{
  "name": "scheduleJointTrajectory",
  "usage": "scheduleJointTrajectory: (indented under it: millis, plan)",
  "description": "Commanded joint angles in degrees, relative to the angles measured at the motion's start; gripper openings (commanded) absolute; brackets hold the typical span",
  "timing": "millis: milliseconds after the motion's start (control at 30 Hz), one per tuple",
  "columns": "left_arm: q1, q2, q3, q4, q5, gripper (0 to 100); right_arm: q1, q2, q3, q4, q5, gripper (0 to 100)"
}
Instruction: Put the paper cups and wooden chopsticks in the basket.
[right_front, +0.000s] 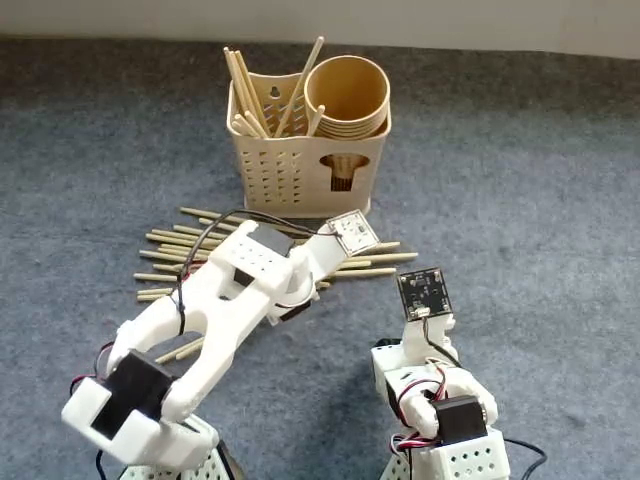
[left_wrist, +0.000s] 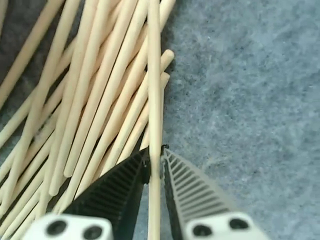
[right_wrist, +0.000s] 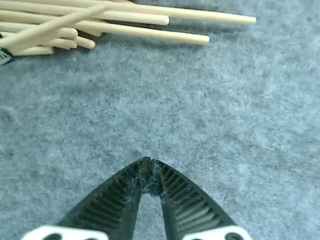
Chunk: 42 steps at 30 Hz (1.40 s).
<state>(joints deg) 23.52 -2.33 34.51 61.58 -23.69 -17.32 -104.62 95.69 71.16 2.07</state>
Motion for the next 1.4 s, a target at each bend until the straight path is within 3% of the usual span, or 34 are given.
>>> scheduleJointTrajectory:
  millis: [0, 667, 1000, 1367]
  plan:
    - [-0.40, -6.46, 0.92, 0.53, 0.53, 1, -0.13, -0.57, 6.46, 0.31, 0.70, 0.7]
    - [-4.79, -33.36, 2.51, 0.88, 2.90, 1, -0.13, -0.57, 6.46, 0.31, 0.70, 0.7]
    - [-4.79, -40.22, -15.78, 9.49, 9.14, 1, -0.13, -0.57, 6.46, 0.31, 0.70, 0.7]
    - [-4.79, -40.04, -33.45, 5.54, 17.67, 1, -0.13, -0.57, 6.46, 0.31, 0.70, 0.7]
